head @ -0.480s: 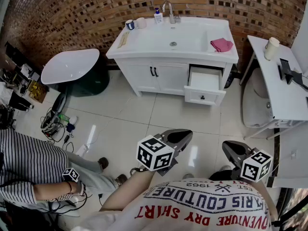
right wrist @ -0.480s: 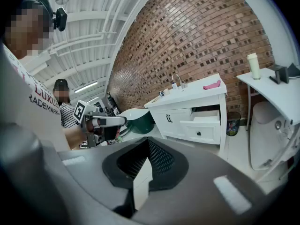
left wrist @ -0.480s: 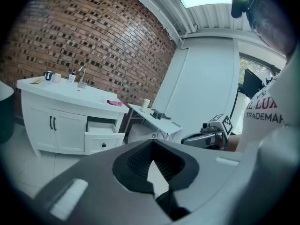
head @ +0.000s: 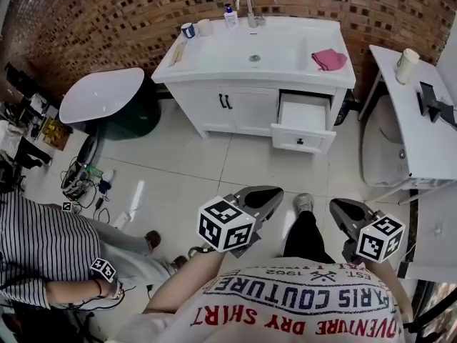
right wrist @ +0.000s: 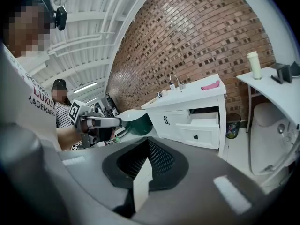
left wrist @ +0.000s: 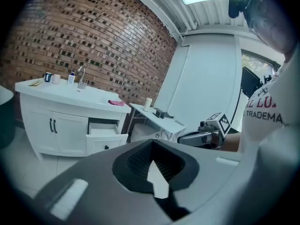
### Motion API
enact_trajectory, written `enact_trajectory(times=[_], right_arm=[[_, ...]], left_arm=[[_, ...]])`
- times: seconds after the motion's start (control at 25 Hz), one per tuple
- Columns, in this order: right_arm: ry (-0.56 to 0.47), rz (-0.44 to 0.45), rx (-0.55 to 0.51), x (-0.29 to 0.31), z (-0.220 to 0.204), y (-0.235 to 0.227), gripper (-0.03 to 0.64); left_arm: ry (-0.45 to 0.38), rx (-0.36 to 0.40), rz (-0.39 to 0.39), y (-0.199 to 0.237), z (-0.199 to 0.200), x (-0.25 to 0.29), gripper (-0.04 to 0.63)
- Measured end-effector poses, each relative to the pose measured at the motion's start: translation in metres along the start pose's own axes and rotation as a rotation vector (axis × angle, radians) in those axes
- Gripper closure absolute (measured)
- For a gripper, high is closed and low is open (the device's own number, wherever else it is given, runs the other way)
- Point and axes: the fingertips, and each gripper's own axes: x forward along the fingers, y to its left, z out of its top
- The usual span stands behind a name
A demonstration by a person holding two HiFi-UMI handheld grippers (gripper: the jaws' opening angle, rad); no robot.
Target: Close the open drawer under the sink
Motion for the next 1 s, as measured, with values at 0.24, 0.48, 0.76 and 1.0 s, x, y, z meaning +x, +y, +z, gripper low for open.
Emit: enact_trajectory(times=[0.24,0.48,0.76,1.0], right_arm=[[0.021,0.026,0.01,0.048,0.013,-0.032,0.611],[0.063,0.009,0.034,0.095,0.017,-0.086,0.611],[0.126,-0.004,0.094,0.152,0.021,-0.16,0.611],[0.218,-0.08,0.199,0.206,-0.009,-0.249,0.611]], left_arm=[[0.014,-0.041,0.052,0.035,0.006,0.006,0.598],[0.045,-0.087,0.086,0.082,0.008,0.033,0.598],[0.14,-0.135,0.06,0.145,0.01,0.102,0.598],[0.23,-0.221,0.042,0.197,0.002,0.161,0.598]])
